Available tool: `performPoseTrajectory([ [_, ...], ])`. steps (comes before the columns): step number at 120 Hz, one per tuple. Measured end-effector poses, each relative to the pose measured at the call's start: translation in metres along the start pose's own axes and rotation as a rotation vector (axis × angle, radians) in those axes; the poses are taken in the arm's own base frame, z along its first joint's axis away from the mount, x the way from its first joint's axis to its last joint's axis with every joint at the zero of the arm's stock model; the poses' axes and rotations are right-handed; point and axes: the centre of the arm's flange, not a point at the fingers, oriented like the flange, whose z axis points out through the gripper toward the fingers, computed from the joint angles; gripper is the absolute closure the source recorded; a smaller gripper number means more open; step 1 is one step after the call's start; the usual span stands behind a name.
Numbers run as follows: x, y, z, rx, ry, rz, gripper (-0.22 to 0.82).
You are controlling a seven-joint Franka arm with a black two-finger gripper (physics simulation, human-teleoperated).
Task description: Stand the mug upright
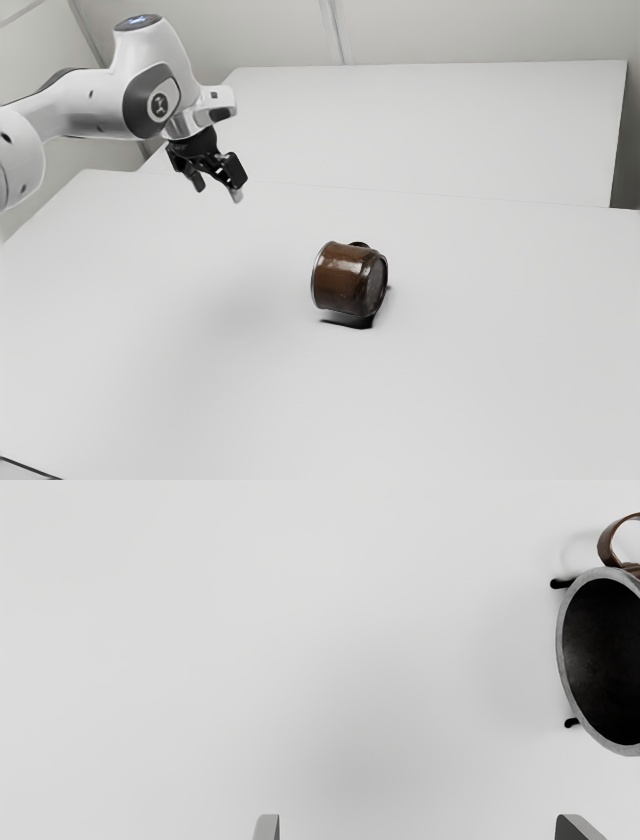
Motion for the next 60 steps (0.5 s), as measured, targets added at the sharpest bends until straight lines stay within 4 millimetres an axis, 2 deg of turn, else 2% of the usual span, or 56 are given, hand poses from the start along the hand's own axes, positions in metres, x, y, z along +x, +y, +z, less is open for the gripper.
performPoseTrajectory([
  [16, -0.005, 0.000, 0.016, -0.047, -0.011, -0.024, 0.00],
  [33, -0.004, 0.009, 0.057, -0.234, -0.047, -0.076, 0.00],
  [52, -0.014, 0.023, 0.111, -0.452, -0.119, -0.118, 0.00],
  [60, -0.015, 0.029, 0.122, -0.530, -0.120, -0.126, 0.00],
])
